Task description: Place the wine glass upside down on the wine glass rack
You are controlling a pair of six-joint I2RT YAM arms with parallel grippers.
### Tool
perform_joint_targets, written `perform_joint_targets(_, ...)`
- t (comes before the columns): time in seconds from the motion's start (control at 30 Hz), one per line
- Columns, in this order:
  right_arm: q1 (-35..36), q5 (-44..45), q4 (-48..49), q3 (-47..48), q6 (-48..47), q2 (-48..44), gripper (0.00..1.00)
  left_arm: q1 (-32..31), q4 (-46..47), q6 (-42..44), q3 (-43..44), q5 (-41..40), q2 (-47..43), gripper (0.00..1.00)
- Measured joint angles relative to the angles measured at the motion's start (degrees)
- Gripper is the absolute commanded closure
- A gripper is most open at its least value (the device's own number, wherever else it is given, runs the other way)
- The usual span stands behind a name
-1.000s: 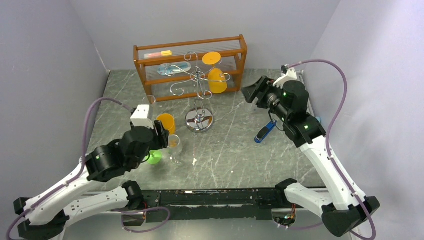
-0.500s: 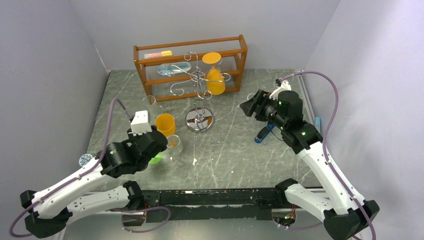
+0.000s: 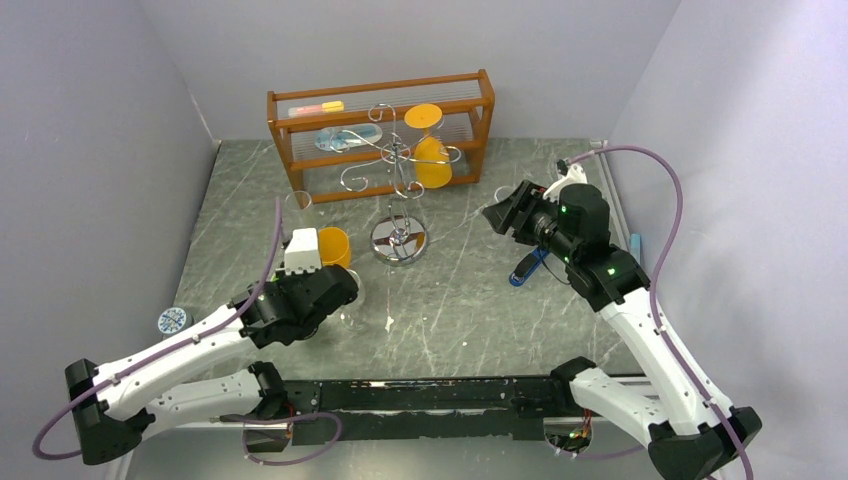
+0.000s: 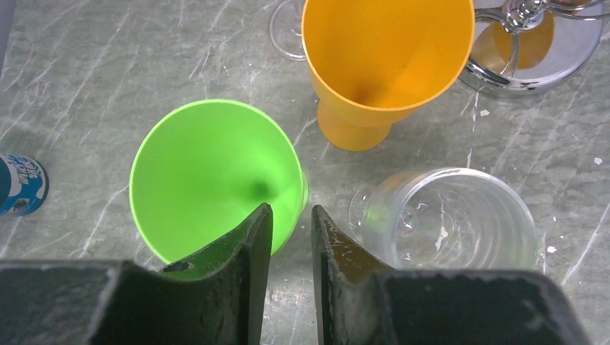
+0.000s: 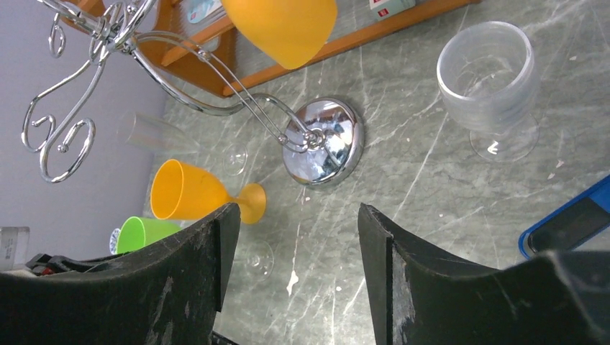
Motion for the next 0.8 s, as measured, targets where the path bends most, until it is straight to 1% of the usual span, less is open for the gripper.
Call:
perform_joint_targets(0.1, 0.0, 0.26, -0.68, 0.0, 0.22, -0.46, 0.36, 0.79, 1.92, 1.09, -0.74, 0.17, 0.81, 0.71)
perform_joint_targets(0.17, 0.0, 0.44, -1.05, 0.0, 0.39, -0.83, 0.36, 1.46, 3.19, 1.88, -1.33, 0.33, 0.98, 0.74)
perform_joint_targets(0.23, 0.0, 0.59, -1.46, 0.0, 0.63, -1.29, 0.36, 2.05, 4.31, 2.43, -1.95, 0.68, 0.96, 0.82)
perform_joint_targets(0.27, 0.0, 0.72, -1.62, 0.0, 0.72, -1.51, 0.36, 2.32, 4.76, 2.75, -2.23, 0.76, 0.96, 0.89)
perform_joint_targets(0.3, 0.0, 0.74, -1.7, 0.0, 0.85, -1.66, 0.36, 2.58, 5.29, 3.02, -2.4, 0.85, 0.96, 0.94)
perform_joint_targets(0.47, 0.0, 0.98, -2.1, 0.0, 1.27, -2.03, 0.36, 3.43, 6.32, 4.46, -2.62, 1.31, 0.98, 0.95)
perform_joint_targets(0.57, 0.0, 1.05, -2.1, 0.0, 1.49, -2.45, 0.36, 3.45, 5.29, 5.4, -0.81, 1.36, 1.03, 0.95)
perform_joint_targets(0.67, 0.0, 1.03, -2.05, 0.0, 1.68, -3.21, 0.35, 3.5, 3.89, 7.76, 4.15, 1.44, 0.63, 0.95)
perform_joint_targets(0.8, 0.0, 0.76, -1.77, -0.07, 2.05, -3.96, 0.33, 3.56, 1.97, 12.5, 14.38, 1.73, -1.2, 0.95)
